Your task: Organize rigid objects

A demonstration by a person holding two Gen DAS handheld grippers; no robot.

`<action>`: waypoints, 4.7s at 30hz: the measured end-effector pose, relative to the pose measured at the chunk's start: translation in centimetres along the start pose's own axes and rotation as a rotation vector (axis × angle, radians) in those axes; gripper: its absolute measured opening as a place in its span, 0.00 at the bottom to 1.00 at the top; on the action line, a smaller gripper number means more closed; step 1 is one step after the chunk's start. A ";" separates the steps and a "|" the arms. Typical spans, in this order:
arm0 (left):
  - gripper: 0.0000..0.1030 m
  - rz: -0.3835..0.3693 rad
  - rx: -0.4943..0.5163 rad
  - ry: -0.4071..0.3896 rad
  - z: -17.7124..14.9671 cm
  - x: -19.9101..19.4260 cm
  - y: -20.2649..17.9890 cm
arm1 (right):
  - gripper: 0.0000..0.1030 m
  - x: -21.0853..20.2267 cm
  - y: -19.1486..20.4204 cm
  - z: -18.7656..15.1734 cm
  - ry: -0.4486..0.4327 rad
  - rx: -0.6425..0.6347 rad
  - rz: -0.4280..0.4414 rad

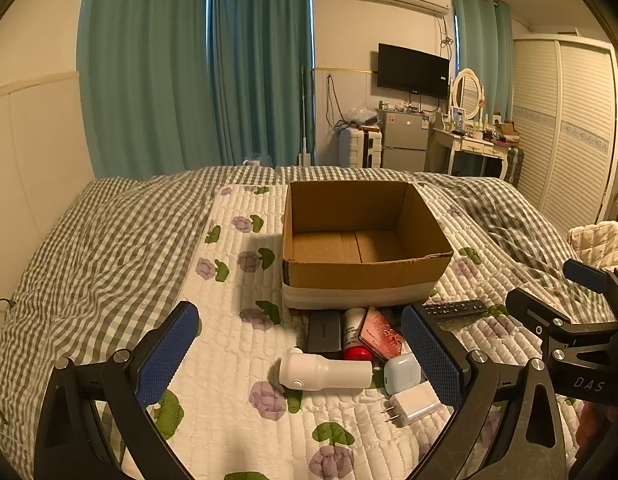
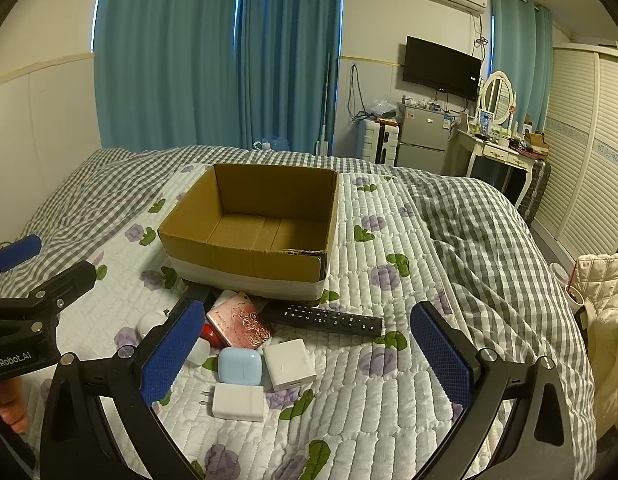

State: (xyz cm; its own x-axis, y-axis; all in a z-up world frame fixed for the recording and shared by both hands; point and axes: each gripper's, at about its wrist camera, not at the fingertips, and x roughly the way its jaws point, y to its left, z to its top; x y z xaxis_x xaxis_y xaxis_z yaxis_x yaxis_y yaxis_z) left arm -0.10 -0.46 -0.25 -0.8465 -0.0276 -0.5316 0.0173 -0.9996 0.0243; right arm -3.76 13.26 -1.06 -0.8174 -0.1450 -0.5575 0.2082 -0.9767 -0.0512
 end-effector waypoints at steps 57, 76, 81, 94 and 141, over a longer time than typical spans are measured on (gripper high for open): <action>1.00 0.025 0.017 0.209 -5.6 5.0 1.4 | 0.93 11.9 5.6 -8.9 0.480 -0.053 0.169; 1.00 -0.005 0.127 0.285 -5.8 8.6 -0.2 | 0.66 7.7 0.9 -3.8 0.357 -0.008 0.146; 1.00 -0.035 0.267 0.371 -6.7 11.4 -1.8 | 0.66 8.0 -0.4 -3.0 0.356 0.019 0.130; 0.91 -0.009 0.584 0.418 -8.0 15.5 -5.2 | 0.66 8.9 -1.1 -3.9 0.386 0.043 0.156; 0.52 -0.155 -0.003 0.194 7.9 17.7 0.3 | 0.66 13.4 -0.8 11.9 0.043 -0.050 0.122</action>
State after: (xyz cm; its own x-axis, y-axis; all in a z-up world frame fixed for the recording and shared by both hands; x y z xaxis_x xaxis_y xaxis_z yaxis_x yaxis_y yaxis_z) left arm -19.26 -1.14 -2.98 -0.7210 0.1243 -0.6817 -0.1024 -0.9921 -0.0726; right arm -21.24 10.20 1.42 -0.7607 -0.2541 -0.5973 0.3322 -0.9430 -0.0218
